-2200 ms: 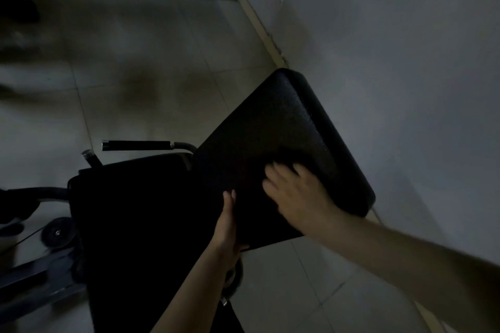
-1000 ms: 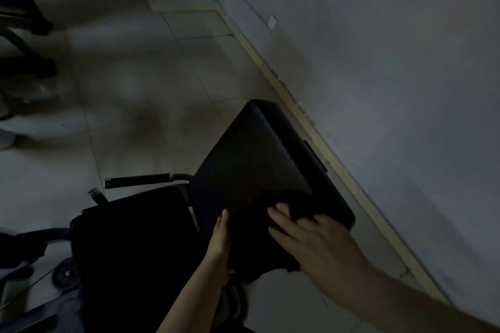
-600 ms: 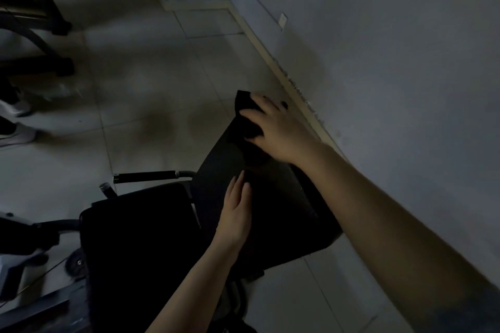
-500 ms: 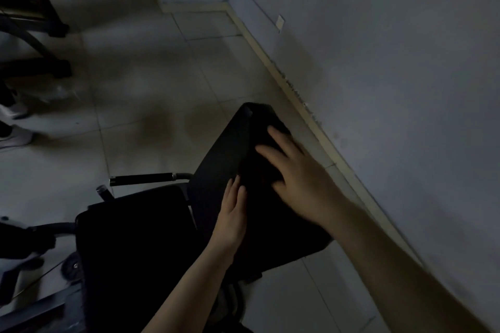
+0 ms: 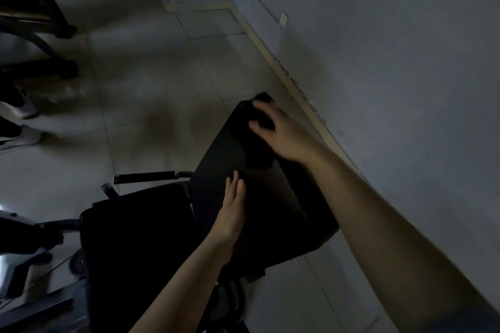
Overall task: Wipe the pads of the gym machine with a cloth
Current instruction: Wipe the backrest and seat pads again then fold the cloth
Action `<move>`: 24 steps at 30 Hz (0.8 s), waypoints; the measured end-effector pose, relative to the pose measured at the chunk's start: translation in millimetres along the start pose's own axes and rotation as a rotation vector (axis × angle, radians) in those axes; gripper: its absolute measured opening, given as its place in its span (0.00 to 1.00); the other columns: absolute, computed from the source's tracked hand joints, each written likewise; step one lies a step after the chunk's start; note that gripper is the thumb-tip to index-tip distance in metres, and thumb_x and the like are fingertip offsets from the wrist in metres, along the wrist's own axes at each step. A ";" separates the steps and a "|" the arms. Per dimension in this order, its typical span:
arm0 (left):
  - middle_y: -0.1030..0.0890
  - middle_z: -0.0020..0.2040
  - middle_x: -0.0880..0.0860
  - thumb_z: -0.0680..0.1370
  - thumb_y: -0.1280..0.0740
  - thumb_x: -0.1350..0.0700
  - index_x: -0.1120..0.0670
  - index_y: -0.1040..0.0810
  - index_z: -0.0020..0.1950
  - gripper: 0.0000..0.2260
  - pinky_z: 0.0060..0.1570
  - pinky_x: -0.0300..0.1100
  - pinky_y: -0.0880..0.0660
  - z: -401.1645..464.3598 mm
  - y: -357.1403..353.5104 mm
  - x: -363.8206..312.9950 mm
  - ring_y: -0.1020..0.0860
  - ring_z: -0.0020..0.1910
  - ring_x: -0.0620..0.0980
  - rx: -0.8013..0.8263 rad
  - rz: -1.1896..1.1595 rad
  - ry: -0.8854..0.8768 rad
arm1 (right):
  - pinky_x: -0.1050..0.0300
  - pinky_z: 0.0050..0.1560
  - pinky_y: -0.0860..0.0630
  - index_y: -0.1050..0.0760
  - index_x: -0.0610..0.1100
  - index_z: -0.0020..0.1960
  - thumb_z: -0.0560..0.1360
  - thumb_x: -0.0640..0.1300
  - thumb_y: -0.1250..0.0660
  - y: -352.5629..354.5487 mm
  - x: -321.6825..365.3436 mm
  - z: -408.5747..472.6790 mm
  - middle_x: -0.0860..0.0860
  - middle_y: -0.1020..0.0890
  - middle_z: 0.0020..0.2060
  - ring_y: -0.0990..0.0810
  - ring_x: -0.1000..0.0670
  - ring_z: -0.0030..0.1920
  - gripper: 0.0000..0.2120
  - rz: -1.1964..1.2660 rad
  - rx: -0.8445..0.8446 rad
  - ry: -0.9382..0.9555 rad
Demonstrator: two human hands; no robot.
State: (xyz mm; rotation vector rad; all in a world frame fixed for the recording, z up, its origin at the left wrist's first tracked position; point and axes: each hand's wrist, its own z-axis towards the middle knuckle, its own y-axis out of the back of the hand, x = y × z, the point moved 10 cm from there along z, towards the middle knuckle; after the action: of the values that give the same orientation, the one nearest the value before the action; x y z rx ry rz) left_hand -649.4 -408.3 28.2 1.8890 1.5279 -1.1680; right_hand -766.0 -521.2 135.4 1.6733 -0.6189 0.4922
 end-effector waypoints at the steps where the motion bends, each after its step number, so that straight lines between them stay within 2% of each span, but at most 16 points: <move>1: 0.55 0.76 0.34 0.70 0.48 0.31 0.33 0.50 0.73 0.32 0.74 0.54 0.46 0.6 0.6 -0.2 0.50 0.76 0.42 -0.003 0.001 -0.008 | 0.56 0.69 0.37 0.38 0.50 0.73 0.78 0.58 0.41 -0.3 -0.6 27.2 0.48 0.35 0.73 0.35 0.48 0.71 0.26 0.066 0.030 -0.040; 4: 0.56 0.76 0.36 0.76 0.48 0.35 0.33 0.50 0.74 0.27 0.74 0.54 0.46 1.1 1.0 0.3 0.49 0.76 0.43 -0.021 0.009 -0.022 | 0.59 0.60 0.31 0.31 0.44 0.68 0.78 0.58 0.42 -1.6 -1.2 54.5 0.47 0.24 0.63 0.26 0.47 0.64 0.24 0.121 0.040 -0.103; 8: 0.58 0.77 0.36 0.76 0.48 0.36 0.33 0.53 0.73 0.27 0.73 0.52 0.45 3.1 -2.3 3.9 0.49 0.76 0.45 -0.018 0.029 -0.011 | 0.68 0.61 0.40 0.37 0.51 0.73 0.79 0.54 0.42 13.5 -20.5 -35.4 0.53 0.30 0.69 0.32 0.57 0.66 0.23 0.206 -0.089 -0.057; 10: 0.59 0.77 0.37 0.77 0.47 0.36 0.33 0.55 0.74 0.28 0.74 0.51 0.45 4.1 -5.2 3.0 0.50 0.76 0.45 -0.012 0.039 -0.019 | 0.67 0.65 0.39 0.38 0.55 0.72 0.78 0.55 0.42 16.0 -36.4 -100.8 0.57 0.32 0.70 0.34 0.62 0.66 0.23 0.232 -0.123 -0.048; 13: 0.61 0.76 0.37 0.73 0.46 0.33 0.33 0.57 0.74 0.32 0.74 0.52 0.46 3.9 -9.4 3.2 0.52 0.77 0.46 0.007 0.052 -0.001 | 0.62 0.69 0.35 0.38 0.59 0.70 0.77 0.58 0.43 11.4 -50.2 -174.8 0.61 0.32 0.69 0.34 0.65 0.67 0.22 0.272 -0.180 -0.049; 15: 0.62 0.76 0.37 0.68 0.45 0.30 0.32 0.59 0.73 0.37 0.74 0.52 0.45 3.6 -11.9 4.3 0.52 0.77 0.46 0.025 0.067 0.015 | 0.68 0.66 0.34 0.37 0.60 0.70 0.77 0.60 0.44 8.0 -52.4 -195.1 0.61 0.31 0.68 0.33 0.65 0.67 0.22 0.256 -0.254 -0.081; 17: 0.62 0.76 0.37 0.66 0.42 0.30 0.32 0.59 0.73 0.40 0.74 0.51 0.46 3.3 -12.0 3.1 0.53 0.77 0.45 0.016 0.079 0.006 | 0.74 0.59 0.33 0.36 0.56 0.71 0.77 0.61 0.43 10.8 -50.6 -188.5 0.59 0.29 0.66 0.30 0.62 0.64 0.24 0.225 -0.312 -0.124; 18: 0.62 0.76 0.37 0.65 0.41 0.30 0.32 0.59 0.73 0.41 0.75 0.51 0.46 3.1 -11.8 1.9 0.53 0.76 0.45 0.008 0.086 -0.007 | 0.74 0.56 0.32 0.36 0.55 0.70 0.77 0.60 0.43 12.9 -50.5 -175.2 0.57 0.28 0.64 0.28 0.59 0.62 0.23 0.226 -0.312 -0.160; 21: 0.63 0.76 0.37 0.64 0.40 0.29 0.32 0.59 0.73 0.43 0.75 0.53 0.46 2.2 -14.2 1.8 0.54 0.77 0.45 0.009 0.103 -0.001 | 0.60 0.48 0.30 0.36 0.55 0.70 0.77 0.61 0.45 17.7 -52.3 -126.4 0.50 0.26 0.54 0.25 0.49 0.53 0.24 0.077 -0.229 -0.263; 22: 0.63 0.76 0.36 0.63 0.39 0.28 0.31 0.60 0.73 0.44 0.74 0.53 0.45 2.3 -14.5 2.3 0.53 0.77 0.46 0.019 0.098 0.007 | 0.59 0.47 0.31 0.35 0.54 0.70 0.77 0.62 0.45 20.4 -53.0 -119.6 0.50 0.28 0.51 0.25 0.48 0.50 0.24 0.050 -0.236 -0.282; 24: 0.62 0.76 0.35 0.63 0.39 0.28 0.30 0.59 0.72 0.43 0.74 0.53 0.45 1.5 -12.8 3.3 0.52 0.77 0.46 0.021 0.095 0.014 | 0.58 0.45 0.28 0.33 0.53 0.69 0.77 0.62 0.44 20.0 -56.3 -134.2 0.51 0.28 0.50 0.24 0.50 0.48 0.24 0.142 -0.283 -0.306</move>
State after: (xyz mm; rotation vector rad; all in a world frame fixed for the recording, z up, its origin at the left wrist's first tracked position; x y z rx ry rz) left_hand -661.8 -403.8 26.8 1.9651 1.4215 -1.1356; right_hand -820.0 -384.7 140.1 1.4498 -0.9896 0.2349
